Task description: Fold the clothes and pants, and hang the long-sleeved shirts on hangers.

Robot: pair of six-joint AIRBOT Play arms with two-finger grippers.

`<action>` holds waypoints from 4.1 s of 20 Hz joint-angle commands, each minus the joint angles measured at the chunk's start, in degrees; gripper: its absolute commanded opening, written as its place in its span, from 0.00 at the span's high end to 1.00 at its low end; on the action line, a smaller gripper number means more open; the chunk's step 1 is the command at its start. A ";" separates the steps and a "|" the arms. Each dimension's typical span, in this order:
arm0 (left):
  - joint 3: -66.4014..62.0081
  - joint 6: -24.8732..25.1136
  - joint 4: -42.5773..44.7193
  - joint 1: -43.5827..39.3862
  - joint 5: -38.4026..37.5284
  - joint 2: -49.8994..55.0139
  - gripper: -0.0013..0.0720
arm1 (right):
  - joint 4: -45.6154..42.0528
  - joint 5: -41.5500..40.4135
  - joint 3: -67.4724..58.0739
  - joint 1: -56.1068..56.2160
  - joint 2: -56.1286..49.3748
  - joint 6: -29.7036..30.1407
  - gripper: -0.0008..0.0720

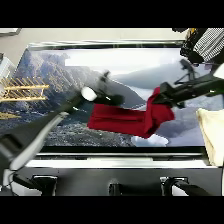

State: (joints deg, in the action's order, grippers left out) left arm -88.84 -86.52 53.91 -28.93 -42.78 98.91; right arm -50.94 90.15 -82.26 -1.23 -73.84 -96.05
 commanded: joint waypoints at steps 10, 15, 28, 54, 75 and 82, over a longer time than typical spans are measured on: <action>-0.04 0.22 12.79 26.16 -9.84 -32.54 0.96 | 26.08 -36.33 -0.04 28.68 -31.78 -2.86 0.33; 0.00 1.75 14.93 25.99 -13.31 -33.09 0.96 | 25.24 -25.05 -0.04 21.55 -28.22 4.39 0.02; 0.00 1.40 15.96 26.03 -13.38 -33.09 0.95 | 7.93 -17.66 24.57 -9.92 -16.17 18.75 0.12; -0.02 -1.09 15.32 25.86 -13.27 -33.09 0.95 | 16.26 -11.80 7.08 -25.70 -11.74 23.54 0.94; -0.02 -0.94 15.32 25.86 -13.31 -33.09 0.95 | 8.76 -10.10 -14.93 -64.28 -10.91 9.68 0.94; -0.02 -0.92 15.30 25.86 -13.29 -33.11 0.95 | -3.98 0.63 -14.86 -70.10 -9.05 3.41 0.94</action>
State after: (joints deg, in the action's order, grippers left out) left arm -88.86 -87.48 69.21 -3.05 -56.12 65.84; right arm -48.07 86.54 -97.10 -69.19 -83.90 -88.97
